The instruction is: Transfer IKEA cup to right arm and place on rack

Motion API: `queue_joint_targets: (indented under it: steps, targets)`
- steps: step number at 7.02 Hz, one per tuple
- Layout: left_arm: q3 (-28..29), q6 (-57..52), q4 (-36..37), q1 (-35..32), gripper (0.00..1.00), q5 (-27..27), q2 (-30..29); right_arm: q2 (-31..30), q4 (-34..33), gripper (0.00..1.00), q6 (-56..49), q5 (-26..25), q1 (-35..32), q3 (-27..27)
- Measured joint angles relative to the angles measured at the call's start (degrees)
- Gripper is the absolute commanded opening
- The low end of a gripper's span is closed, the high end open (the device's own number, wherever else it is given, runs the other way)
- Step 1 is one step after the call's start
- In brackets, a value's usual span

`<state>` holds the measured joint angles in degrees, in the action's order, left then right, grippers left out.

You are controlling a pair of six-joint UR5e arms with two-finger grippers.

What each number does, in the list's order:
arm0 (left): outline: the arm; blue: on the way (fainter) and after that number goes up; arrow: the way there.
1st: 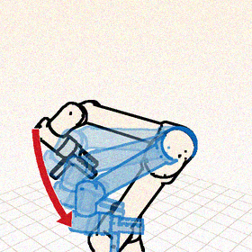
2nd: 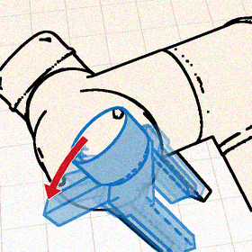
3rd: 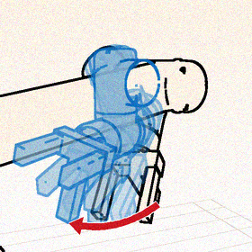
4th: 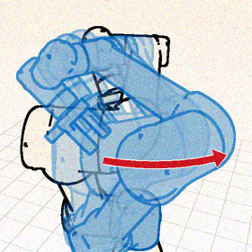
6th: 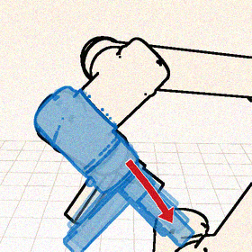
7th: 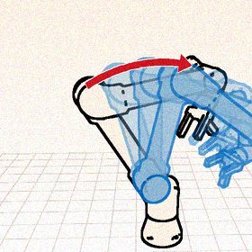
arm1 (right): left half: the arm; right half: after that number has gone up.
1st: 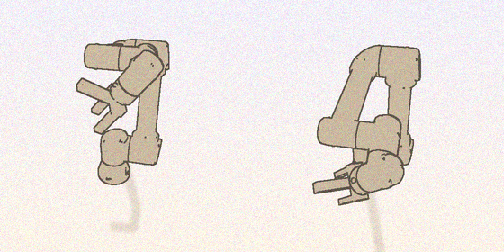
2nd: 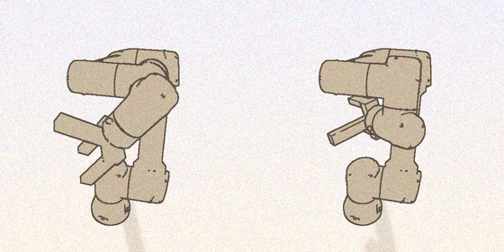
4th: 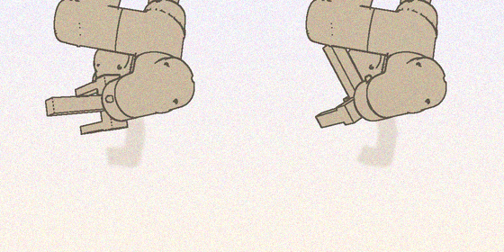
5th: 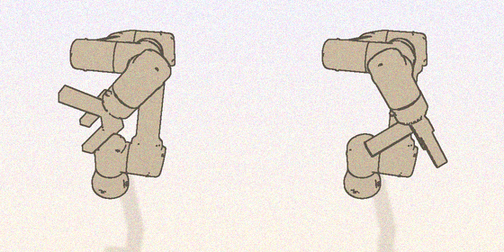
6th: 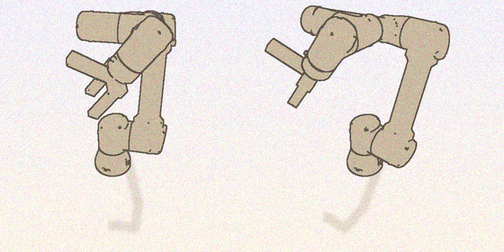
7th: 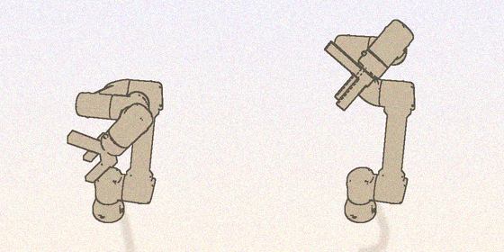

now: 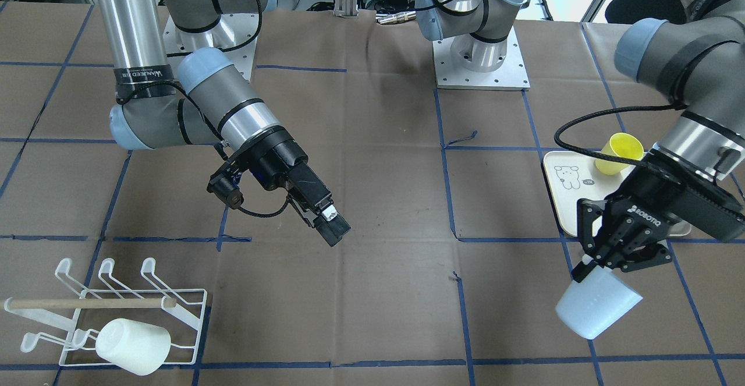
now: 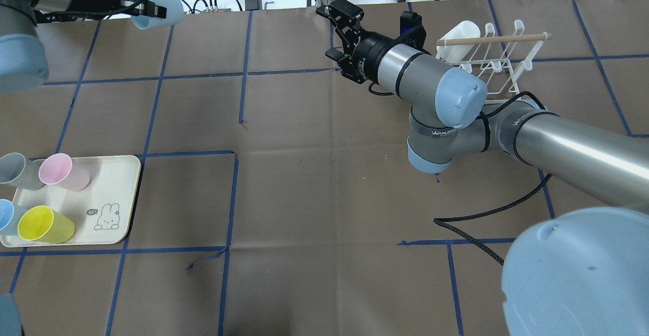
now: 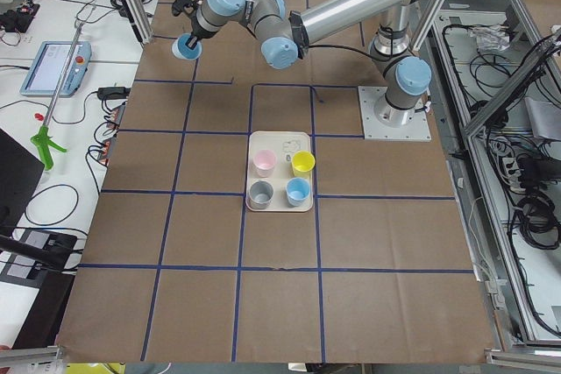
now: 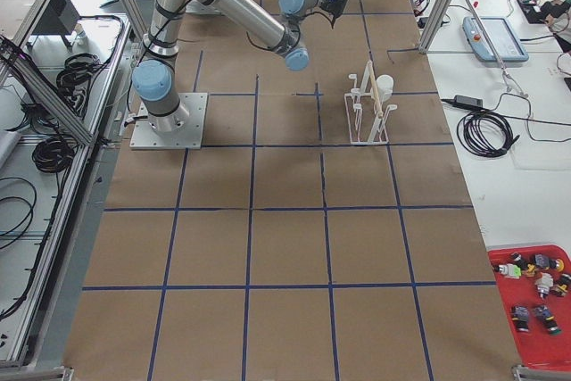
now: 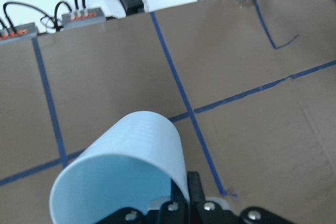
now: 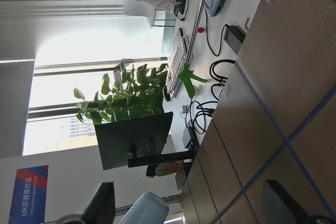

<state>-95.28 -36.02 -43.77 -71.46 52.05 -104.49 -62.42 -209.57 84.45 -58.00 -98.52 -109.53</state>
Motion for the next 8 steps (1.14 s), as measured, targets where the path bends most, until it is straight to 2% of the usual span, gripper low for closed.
queue_joint_targets:
  steps: [3, 5, 7, 8]
  targets:
    - [-12.2, 0.1, 27.4, -3.3, 0.0, -12.4, -1.2, 1.4, -0.1, 1.0, 0.1, 0.0, 0.1, 0.1]
    - [-18.6, 0.5, 44.1, -5.6, 0.0, -18.4, -4.3, 1.7, -0.3, 1.0, 0.1, 0.0, 0.5, 0.0]
    - [-21.0, 5.2, 58.5, -10.0, 0.0, -19.9, -8.5, 1.4, -0.3, 1.0, 0.0, 0.0, 1.7, 0.0]
    - [-21.1, 8.0, 61.2, -12.7, 0.0, -17.8, -8.8, 1.3, -0.4, 1.0, 0.0, 0.0, 2.2, -0.2]
